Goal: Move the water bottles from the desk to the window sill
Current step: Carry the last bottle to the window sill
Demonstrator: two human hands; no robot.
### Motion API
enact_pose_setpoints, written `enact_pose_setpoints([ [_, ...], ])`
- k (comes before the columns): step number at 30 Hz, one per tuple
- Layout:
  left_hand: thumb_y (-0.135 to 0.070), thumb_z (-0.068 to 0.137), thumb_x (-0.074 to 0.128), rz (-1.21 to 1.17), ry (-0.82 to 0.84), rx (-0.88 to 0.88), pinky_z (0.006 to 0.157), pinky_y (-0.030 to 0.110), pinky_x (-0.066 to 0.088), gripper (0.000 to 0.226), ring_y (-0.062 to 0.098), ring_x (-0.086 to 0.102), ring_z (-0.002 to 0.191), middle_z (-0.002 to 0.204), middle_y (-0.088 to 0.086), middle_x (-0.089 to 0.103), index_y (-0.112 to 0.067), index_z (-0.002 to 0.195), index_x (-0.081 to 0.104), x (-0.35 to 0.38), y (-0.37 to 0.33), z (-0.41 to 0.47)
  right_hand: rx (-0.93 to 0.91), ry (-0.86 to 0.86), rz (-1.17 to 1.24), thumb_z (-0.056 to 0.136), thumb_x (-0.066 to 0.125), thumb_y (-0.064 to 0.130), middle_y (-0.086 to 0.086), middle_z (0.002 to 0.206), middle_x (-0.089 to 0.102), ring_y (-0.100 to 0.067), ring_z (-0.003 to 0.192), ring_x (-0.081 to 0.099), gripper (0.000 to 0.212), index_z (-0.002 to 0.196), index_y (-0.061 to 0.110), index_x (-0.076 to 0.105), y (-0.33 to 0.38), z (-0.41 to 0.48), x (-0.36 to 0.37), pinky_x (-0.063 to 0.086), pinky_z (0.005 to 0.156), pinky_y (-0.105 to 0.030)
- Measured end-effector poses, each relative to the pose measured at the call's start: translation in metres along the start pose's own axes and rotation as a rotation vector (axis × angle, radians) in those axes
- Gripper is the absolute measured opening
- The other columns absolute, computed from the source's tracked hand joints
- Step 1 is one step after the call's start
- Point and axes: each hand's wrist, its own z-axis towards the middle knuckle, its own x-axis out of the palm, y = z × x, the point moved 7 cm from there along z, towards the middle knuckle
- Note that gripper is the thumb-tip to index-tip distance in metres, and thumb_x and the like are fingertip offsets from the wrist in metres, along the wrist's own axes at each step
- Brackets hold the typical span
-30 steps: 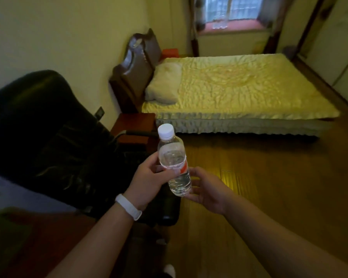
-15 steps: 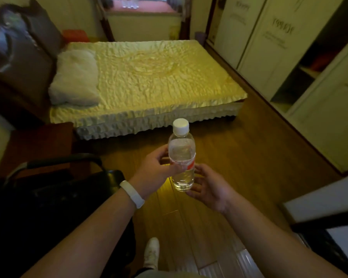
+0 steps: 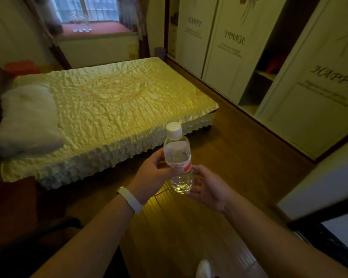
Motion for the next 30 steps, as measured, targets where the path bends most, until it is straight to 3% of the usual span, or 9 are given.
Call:
enact_pose_setpoints([
  [7, -0.039, 0.062, 0.089, 0.037, 0.061, -0.02, 0.078, 0.025, 0.055, 0.055, 0.017, 0.07, 0.102, 0.108, -0.001, 0.075, -0.031, 0.112, 0.07, 0.021, 0.012, 0.089, 0.021, -0.003, 0.066, 0.09, 0.058, 0.038, -0.006, 0.082, 0.069, -0.019, 0.071, 0.063, 0.023, 0.099, 0.018, 0.067, 0.038, 0.063, -0.042, 0.05, 0.066, -0.031],
  [14, -0.047, 0.061, 0.089, 0.093, 0.086, -0.022, 0.08, 0.028, 0.056, 0.055, 0.017, 0.07, 0.103, 0.109, -0.003, 0.075, -0.036, 0.111, 0.07, 0.077, 0.021, 0.211, 0.024, -0.005, 0.065, 0.094, 0.051, 0.039, -0.01, 0.091, 0.066, -0.02, 0.075, 0.058, 0.027, 0.104, 0.017, 0.063, 0.117, 0.133, -0.121, 0.046, 0.066, -0.031],
  [17, -0.039, 0.064, 0.089, 0.112, 0.137, -0.027, 0.078, 0.024, 0.055, 0.049, 0.016, 0.071, 0.1, 0.107, -0.001, 0.076, -0.034, 0.109, 0.071, 0.117, 0.01, 0.271, 0.009, -0.005, 0.127, 0.095, 0.05, 0.04, -0.013, 0.099, 0.066, -0.022, 0.081, 0.059, 0.03, 0.109, 0.018, 0.063, 0.156, 0.157, -0.166, 0.048, 0.068, -0.032],
  [23, -0.011, 0.072, 0.084, 0.124, 0.195, 0.0, 0.073, 0.018, 0.054, 0.039, 0.011, 0.072, 0.094, 0.102, -0.003, 0.077, -0.035, 0.101, 0.075, 0.186, -0.006, 0.361, -0.053, -0.051, 0.192, 0.096, 0.05, 0.04, -0.012, 0.095, 0.068, -0.018, 0.075, 0.065, 0.028, 0.106, 0.018, 0.064, 0.229, 0.183, -0.241, 0.052, 0.066, -0.03],
  [27, -0.012, 0.071, 0.083, 0.113, 0.254, 0.008, 0.079, 0.026, 0.056, 0.043, 0.023, 0.07, 0.102, 0.108, 0.005, 0.076, -0.026, 0.111, 0.072, 0.219, -0.007, 0.413, -0.074, -0.083, 0.221, 0.093, 0.052, 0.039, -0.014, 0.102, 0.067, -0.023, 0.084, 0.065, 0.027, 0.105, 0.018, 0.064, 0.259, 0.195, -0.278, 0.053, 0.071, -0.032],
  [30, -0.013, 0.071, 0.084, 0.11, 0.296, 0.015, 0.076, 0.022, 0.055, 0.043, 0.018, 0.071, 0.1, 0.107, 0.002, 0.076, -0.027, 0.11, 0.072, 0.239, -0.003, 0.451, -0.095, -0.118, 0.253, 0.091, 0.054, 0.035, -0.015, 0.1, 0.066, -0.024, 0.084, 0.063, 0.024, 0.1, 0.016, 0.066, 0.285, 0.209, -0.304, 0.051, 0.071, -0.032],
])
